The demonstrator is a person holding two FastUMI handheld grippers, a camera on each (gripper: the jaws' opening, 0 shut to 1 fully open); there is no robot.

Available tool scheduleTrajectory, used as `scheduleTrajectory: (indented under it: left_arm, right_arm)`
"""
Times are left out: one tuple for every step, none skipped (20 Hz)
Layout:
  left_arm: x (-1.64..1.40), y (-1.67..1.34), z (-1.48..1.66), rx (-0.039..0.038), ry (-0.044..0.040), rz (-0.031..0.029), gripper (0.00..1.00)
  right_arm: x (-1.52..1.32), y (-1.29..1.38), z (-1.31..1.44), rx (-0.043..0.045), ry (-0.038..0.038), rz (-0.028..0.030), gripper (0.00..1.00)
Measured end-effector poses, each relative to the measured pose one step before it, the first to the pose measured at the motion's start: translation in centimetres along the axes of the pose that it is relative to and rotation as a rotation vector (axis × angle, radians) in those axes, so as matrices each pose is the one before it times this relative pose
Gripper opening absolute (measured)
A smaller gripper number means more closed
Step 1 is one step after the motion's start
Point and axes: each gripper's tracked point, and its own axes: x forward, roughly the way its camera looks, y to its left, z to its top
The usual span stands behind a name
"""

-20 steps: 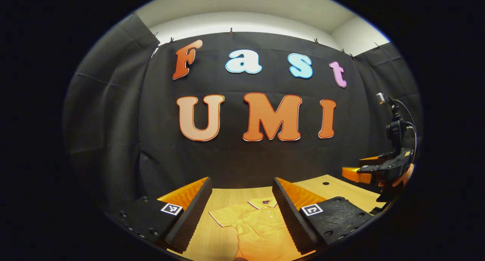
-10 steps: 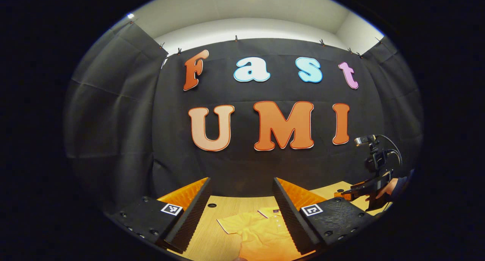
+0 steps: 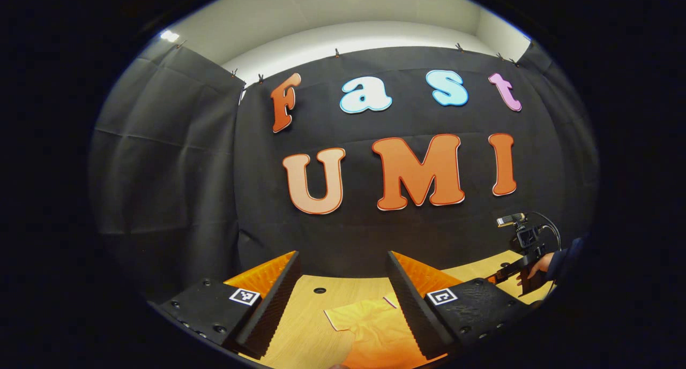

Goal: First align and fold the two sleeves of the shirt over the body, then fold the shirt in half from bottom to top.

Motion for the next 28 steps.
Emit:
scheduleTrajectory:
  left_arm:
    - [0.201,-0.015,-0.120,0.00730,0.00681,0.01350,0.97]
    - [0.205,-0.043,-0.214,0.00281,0.00901,0.01078,0.97]
    - [0.140,0.055,-0.383,0.00251,0.01064,0.01288,0.97]
    - [0.214,-0.062,-0.262,0.00349,0.01186,0.01123,0.97]
    - [0.024,-0.198,-0.276,0.00380,0.00855,0.00907,0.97]
    - [0.159,-0.175,-0.194,0.00409,0.01108,0.00767,0.97]
    - [-0.015,0.025,-0.429,0.00476,0.01179,0.00585,0.97]
    - [0.070,-0.032,-0.308,0.00358,0.01100,0.00560,0.97]
    - [0.067,-0.196,-0.169,0.00311,0.01006,0.00398,0.97]
    - [0.213,-0.147,-0.164,0.00234,0.00888,0.00431,0.97]
    - [0.111,-0.106,-0.350,0.00259,0.01088,0.00183,0.97]
    - [0.076,-0.167,-0.212,0.00394,0.00985,0.00144,0.97]
    - [0.073,-0.133,-0.358,0.00414,0.01199,0.00050,0.98]
    - [0.069,-0.239,-0.078,0.00296,0.00843,-0.00057,0.97]
    - [-0.003,-0.107,-0.156,0.00279,0.00708,-0.00036,0.97]
    - [0.089,-0.190,-0.087,0.00464,0.00841,0.00074,0.98]
    - [-0.004,-0.146,-0.109,0.00720,0.00461,0.00213,0.97]
    - [0.013,-0.118,0.080,0.00904,0.00306,0.00176,0.98]
    - [-0.047,-0.203,0.048,0.00641,0.00207,-0.00162,0.99]
    - [0.041,-0.214,-0.067,0.00175,0.00245,-0.00285,0.99]
    - [0.057,-0.247,-0.114,-0.00115,0.00405,-0.00423,0.99]
    - [0.039,-0.293,0.029,-0.00248,0.00175,-0.00347,1.00]
    - [-0.088,-0.204,-0.025,-0.00274,0.00161,-0.00324,1.00]
    - [0.008,-0.050,-0.061,-0.00079,0.00347,-0.00072,1.00]
    - [-0.079,0.040,-0.085,-0.00028,0.00240,-0.00102,1.00]
    - [-0.024,-0.051,0.093,-0.00215,0.00076,-0.00096,0.99]
    - [-0.054,0.146,-0.131,-0.00269,0.00354,0.00300,0.99]
    - [0.030,0.126,-0.087,-0.00346,0.00425,0.00237,0.99]
  right_arm:
    - [0.985,-0.389,-0.259,0.00374,0.03556,-0.00106,0.97]
    - [0.849,-0.276,-0.243,0.00205,0.04186,-0.00154,0.97]
    - [0.930,-0.299,-0.280,0.00374,0.03325,-0.00168,0.95]
    - [0.665,-0.249,-0.236,0.00198,0.03770,0.00272,0.94]
    - [0.790,-0.297,-0.095,0.00575,0.02895,-0.00330,0.91]
    - [0.693,-0.164,-0.241,0.00261,0.03449,-0.00132,0.91]
    - [0.795,-0.052,-0.264,0.00448,0.02854,0.00000,0.90]
    - [0.662,-0.053,-0.236,0.00148,0.03408,0.00223,0.90]
    - [0.671,-0.098,-0.057,0.00341,0.02576,-0.00295,0.89]
    - [0.723,-0.006,-0.206,-0.00642,0.02821,-0.00346,0.89]
    - [0.712,-0.214,-0.070,0.00087,0.01951,-0.01240,0.89]
    - [0.629,0.121,-0.029,-0.00080,0.01751,0.00310,0.89]
    - [0.621,0.020,-0.170,0.00269,0.02056,-0.00413,0.89]
    - [0.590,-0.151,-0.166,-0.00245,0.02622,-0.01128,0.89]
    - [0.533,-0.348,-0.053,-0.00035,0.01408,-0.01703,0.89]
    - [0.395,-0.135,0.101,-0.00235,0.00751,-0.00757,0.89]
    - [0.384,-0.274,-0.100,0.00272,0.01533,-0.01495,0.89]
    - [-0.436,-0.299,-0.258,-0.00358,0.02267,-0.01855,0.89]
    - [0.475,-0.021,0.594,0.00703,-0.01227,0.00421,0.81]
    - [0.092,-0.054,-0.143,-0.01381,0.01423,-0.00234,0.76]
    - [-0.153,0.106,0.058,-0.00933,0.00120,0.00362,0.71]
    - [0.090,0.121,0.211,0.00746,-0.00666,-0.00109,0.67]
    - [0.038,0.364,0.156,0.01175,-0.00270,0.02819,0.48]
    - [-0.052,0.854,0.020,0.01817,0.00511,0.04959,0.32]
    - [-0.399,1.051,0.178,0.00278,-0.01160,0.05583,0.17]
    - [-0.245,0.247,0.605,-0.00306,-0.02534,0.01465,0.18]
    - [-0.225,0.542,0.739,0.00393,-0.03407,0.01563,0.06]
    - [-0.547,1.278,0.251,-0.00456,-0.00491,0.04798,0.06]
